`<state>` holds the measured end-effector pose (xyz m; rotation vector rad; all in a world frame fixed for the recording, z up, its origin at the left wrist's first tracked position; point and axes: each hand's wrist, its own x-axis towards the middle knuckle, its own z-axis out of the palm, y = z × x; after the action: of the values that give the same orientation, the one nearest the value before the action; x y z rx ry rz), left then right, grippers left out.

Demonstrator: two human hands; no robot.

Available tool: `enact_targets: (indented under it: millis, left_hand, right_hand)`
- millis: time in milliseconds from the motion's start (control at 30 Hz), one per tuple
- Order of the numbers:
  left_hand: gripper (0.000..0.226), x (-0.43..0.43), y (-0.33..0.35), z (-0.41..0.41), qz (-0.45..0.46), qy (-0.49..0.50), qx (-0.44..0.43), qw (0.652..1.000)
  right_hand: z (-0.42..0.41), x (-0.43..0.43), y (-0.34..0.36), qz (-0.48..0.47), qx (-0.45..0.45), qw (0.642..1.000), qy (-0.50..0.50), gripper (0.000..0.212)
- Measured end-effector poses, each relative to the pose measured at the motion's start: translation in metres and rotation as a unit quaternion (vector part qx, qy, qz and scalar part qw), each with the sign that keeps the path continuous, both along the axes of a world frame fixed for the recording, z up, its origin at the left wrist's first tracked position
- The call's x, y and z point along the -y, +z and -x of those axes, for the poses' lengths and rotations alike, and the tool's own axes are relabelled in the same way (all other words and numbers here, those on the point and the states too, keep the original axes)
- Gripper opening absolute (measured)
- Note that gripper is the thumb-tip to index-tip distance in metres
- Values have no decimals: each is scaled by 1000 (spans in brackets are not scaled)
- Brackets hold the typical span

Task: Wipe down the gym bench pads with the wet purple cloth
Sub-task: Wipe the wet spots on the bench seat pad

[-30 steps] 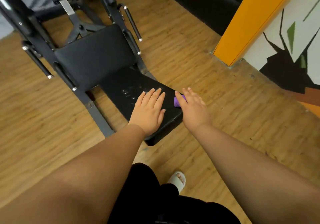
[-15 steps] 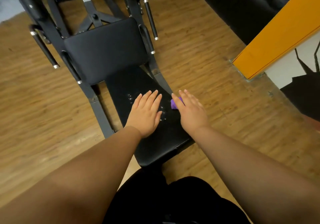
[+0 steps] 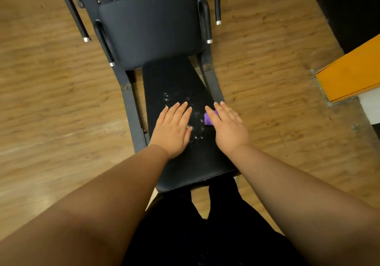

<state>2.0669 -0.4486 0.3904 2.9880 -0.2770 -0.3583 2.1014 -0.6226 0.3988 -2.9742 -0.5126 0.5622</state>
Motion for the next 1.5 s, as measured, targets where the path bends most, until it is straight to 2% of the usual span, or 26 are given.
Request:
enact_targets:
  millis: [233, 400, 633, 767, 1000, 1100, 1200, 1400, 1500]
  left_hand:
    - [58, 47, -9, 12, -1, 113, -9, 994]
    - [56, 82, -18, 31, 2, 220, -4, 975]
    - [60, 105, -24, 65, 5, 311, 12, 950]
    - [57, 102, -34, 81, -3, 334, -7, 942]
    - [58, 103, -44, 84, 49, 363, 24, 930]
    - [59, 103, -44, 85, 55, 345, 36, 936]
    - [56, 101, -47, 87, 60, 333, 52, 940]
    - [54, 99, -51, 90, 58, 315, 66, 945]
    - [55, 99, -50, 90, 55, 319, 71, 944]
  right_hand:
    - [-18, 40, -13, 2, -31, 994, 104, 83]
    - [-26, 66, -20, -30, -86, 979, 181, 77]
    - [-12, 78, -36, -104, -202, 957, 182, 59]
    - [-4, 78, -42, -133, -179, 951, 215, 50]
    - [5, 86, -62, -204, -135, 930, 276, 31]
    - [3, 81, -66, -217, -176, 931, 235, 29]
    - [13, 81, -66, -223, -172, 937, 208, 30]
    - [7, 95, -66, -237, -162, 908, 305, 29]
    - [-12, 74, -70, -221, -173, 935, 217, 28]
